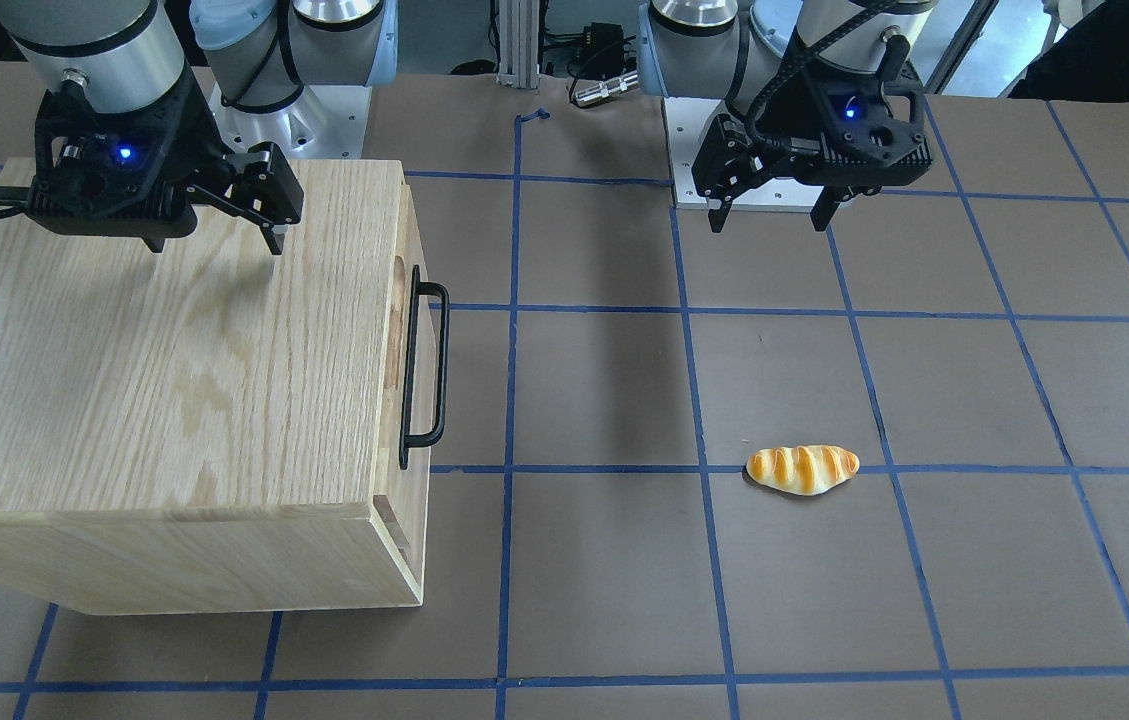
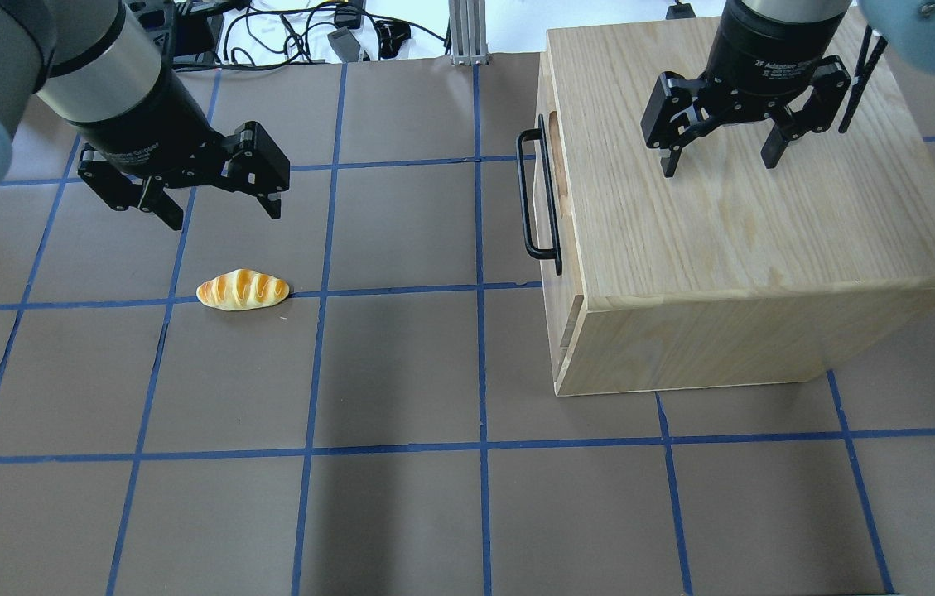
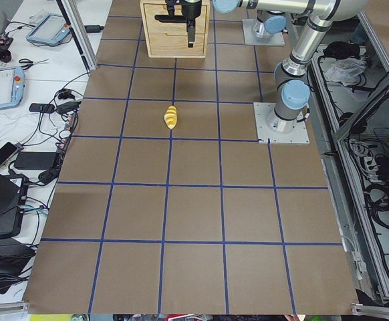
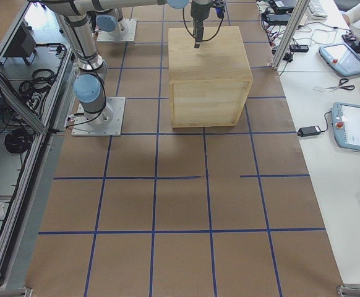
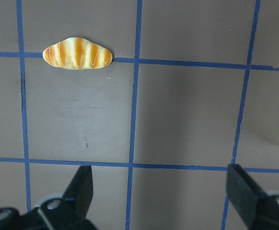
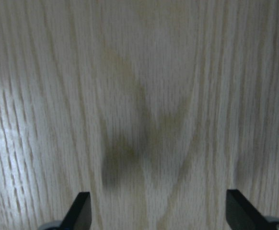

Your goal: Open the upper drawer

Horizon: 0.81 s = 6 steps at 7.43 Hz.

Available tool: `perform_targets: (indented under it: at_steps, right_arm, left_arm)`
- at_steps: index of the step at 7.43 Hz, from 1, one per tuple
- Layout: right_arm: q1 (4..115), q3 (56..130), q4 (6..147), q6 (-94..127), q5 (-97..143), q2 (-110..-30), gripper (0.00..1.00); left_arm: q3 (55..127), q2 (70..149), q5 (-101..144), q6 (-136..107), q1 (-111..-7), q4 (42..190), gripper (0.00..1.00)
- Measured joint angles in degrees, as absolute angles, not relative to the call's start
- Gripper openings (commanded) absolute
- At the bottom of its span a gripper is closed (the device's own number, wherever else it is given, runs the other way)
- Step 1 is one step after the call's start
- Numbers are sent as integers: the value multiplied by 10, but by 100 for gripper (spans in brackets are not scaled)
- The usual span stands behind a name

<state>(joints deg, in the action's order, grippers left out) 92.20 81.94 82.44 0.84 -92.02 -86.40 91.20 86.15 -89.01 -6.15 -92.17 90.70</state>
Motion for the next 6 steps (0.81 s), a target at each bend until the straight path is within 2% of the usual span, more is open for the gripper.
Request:
perform_targets:
  at_steps: [4, 6]
  right_arm:
    - [922, 819, 824, 9, -920, -864, 100]
    - [922, 819, 824, 9, -920, -864, 100]
  left_arm:
    - [907, 884, -876, -83, -932, 899, 100]
    - [905, 920, -860, -123, -967, 855, 100]
